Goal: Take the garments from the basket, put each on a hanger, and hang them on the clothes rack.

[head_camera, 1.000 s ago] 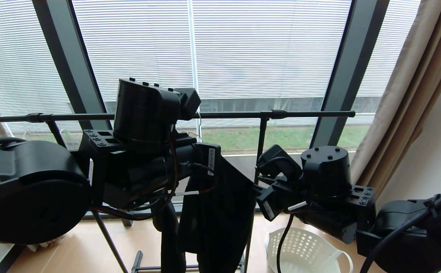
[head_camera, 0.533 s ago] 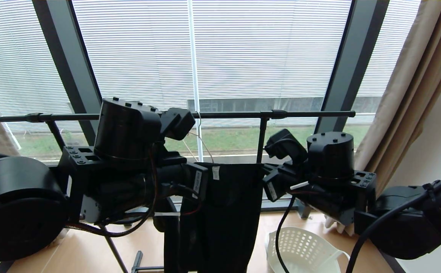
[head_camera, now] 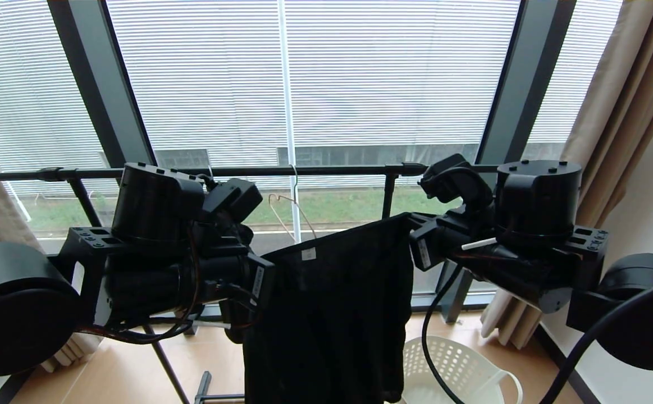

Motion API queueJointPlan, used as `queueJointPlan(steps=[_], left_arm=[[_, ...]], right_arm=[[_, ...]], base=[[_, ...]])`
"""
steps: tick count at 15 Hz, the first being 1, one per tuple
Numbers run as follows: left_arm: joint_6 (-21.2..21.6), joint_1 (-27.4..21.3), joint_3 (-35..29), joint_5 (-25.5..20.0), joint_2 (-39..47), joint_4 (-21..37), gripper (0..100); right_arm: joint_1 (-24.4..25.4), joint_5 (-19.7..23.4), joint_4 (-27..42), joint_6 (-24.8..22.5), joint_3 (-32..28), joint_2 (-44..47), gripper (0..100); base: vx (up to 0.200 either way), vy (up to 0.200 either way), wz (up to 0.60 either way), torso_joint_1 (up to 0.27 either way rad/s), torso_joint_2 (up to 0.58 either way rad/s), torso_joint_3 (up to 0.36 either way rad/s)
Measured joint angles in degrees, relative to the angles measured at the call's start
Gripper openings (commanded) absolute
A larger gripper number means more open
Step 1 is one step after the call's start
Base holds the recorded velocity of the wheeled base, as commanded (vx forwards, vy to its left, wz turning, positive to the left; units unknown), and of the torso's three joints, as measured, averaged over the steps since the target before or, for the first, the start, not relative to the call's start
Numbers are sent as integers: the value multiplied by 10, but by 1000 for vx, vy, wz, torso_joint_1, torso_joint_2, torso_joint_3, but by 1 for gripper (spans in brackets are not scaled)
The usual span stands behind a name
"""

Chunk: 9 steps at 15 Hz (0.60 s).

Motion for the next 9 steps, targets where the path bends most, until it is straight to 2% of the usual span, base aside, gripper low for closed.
queueJointPlan(steps=[3, 5, 7, 9], left_arm=[[1, 0, 0, 0, -9, 0, 0], [0, 2, -10, 0, -14, 0, 0], [0, 5, -32, 0, -17, 3, 0], [1, 7, -57, 2, -18, 14, 0]], right_arm=[[17, -21, 18, -13, -5, -21, 0], [21, -41, 60, -48, -21, -36, 0], [23, -56, 144, -86, -61, -51, 0], [36, -73, 230, -102, -114, -66, 0]], base=[[0, 0, 0, 0, 0, 0], [0, 0, 0, 0, 0, 0], [0, 0, 0, 0, 0, 0], [0, 0, 0, 0, 0, 0]])
